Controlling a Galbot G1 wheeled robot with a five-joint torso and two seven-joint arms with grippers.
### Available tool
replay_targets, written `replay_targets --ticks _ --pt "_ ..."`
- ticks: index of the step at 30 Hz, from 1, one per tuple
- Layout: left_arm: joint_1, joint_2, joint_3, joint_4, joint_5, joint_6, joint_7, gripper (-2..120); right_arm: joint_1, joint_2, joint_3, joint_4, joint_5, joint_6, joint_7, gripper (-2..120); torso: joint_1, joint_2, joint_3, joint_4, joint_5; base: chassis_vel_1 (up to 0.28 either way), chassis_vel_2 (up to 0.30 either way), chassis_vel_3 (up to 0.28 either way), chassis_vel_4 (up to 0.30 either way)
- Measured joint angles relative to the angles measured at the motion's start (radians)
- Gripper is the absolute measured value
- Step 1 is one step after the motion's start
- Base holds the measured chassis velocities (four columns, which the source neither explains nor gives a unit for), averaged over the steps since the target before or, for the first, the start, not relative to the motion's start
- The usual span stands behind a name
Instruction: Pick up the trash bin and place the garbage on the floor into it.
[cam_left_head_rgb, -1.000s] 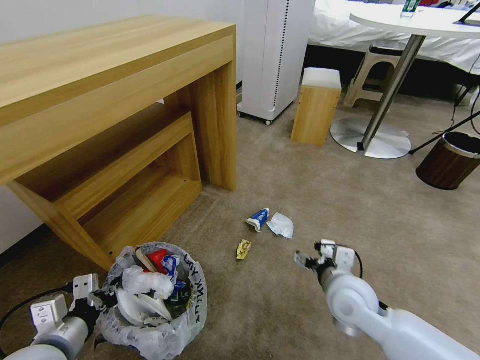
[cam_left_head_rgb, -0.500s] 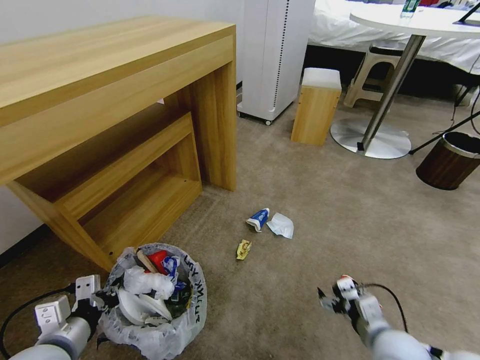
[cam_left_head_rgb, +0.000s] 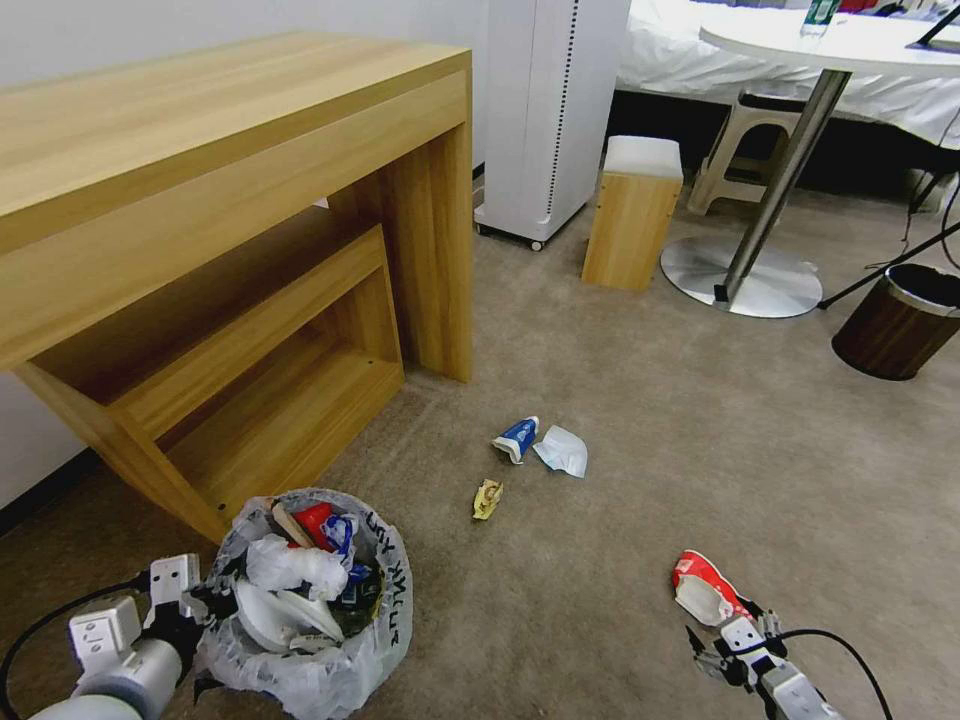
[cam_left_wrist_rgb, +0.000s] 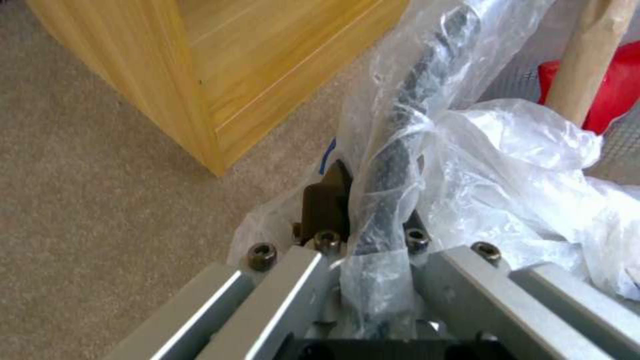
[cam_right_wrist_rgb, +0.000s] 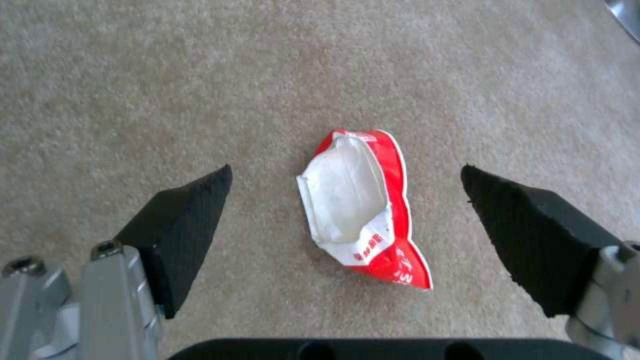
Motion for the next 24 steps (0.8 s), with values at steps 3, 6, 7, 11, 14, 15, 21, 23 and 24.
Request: replay_targets --ticks 3,6,7,11,14,15,21,23,24 --pt "-0.001 -0.004 0.002 0.003 0.0 -0.002 0.0 0 0.016 0.048 -0.018 -0.111 -0.036 0.069 -0.048 86 0.0 0.0 0.0 0.0001 -0.0005 0.0 0.0 0.0 0.0" --pt "0.001 -0.007 0.004 0.005 0.001 -0.002 0.001 0 0.016 0.094 -0.019 -0.202 -0.057 0.107 -0.068 86 0.0 0.0 0.0 0.0 0.0006 0.0 0.0 0.0 0.0" --pt "0.002 -0.008 0.004 0.005 0.003 -0.003 0.001 0 0.015 0.111 -0.019 -0.239 -0.063 0.125 -0.073 86 0.0 0.0 0.0 0.0 0.0002 0.0 0.0 0.0 0.0" --pt "0.004 -0.009 0.004 0.006 0.003 -0.003 0.001 0 0.007 0.151 -0.008 -0.322 -0.077 0.155 -0.092 84 0.0 0.0 0.0 -0.0001 -0.0002 0.0 0.0 0.0 0.0" --pt "0.007 -0.009 0.005 0.006 0.003 -0.003 0.002 0 0.011 0.178 0.003 -0.372 -0.096 0.178 -0.099 83 0.0 0.0 0.0 -0.0002 0.0004 0.0 0.0 0.0 0.0" --pt "0.008 -0.008 0.005 0.007 0.004 -0.004 0.002 0 0.014 0.182 0.012 -0.382 -0.098 0.185 -0.1 82 0.0 0.0 0.0 -0.0001 0.0006 0.0 0.0 0.0 0.0" --pt "0.007 -0.007 0.004 0.008 0.004 -0.008 0.004 0 0.03 0.181 0.055 -0.4 -0.1 0.187 -0.109 82 0.0 0.0 0.0 0.0001 -0.0007 0.0 0.0 0.0 0.0" --pt "0.007 -0.006 0.004 0.008 0.004 -0.008 0.005 0 0.048 0.197 0.062 -0.429 -0.104 0.195 -0.114 82 0.0 0.0 0.0 0.0002 0.0002 0.0 0.0 0.0 0.0" --pt "0.007 -0.006 0.004 0.008 0.004 -0.008 0.005 0 0.048 0.197 0.062 -0.429 -0.104 0.195 -0.114 82 0.0 0.0 0.0 0.0002 0.0002 0.0 0.0 0.0 0.0"
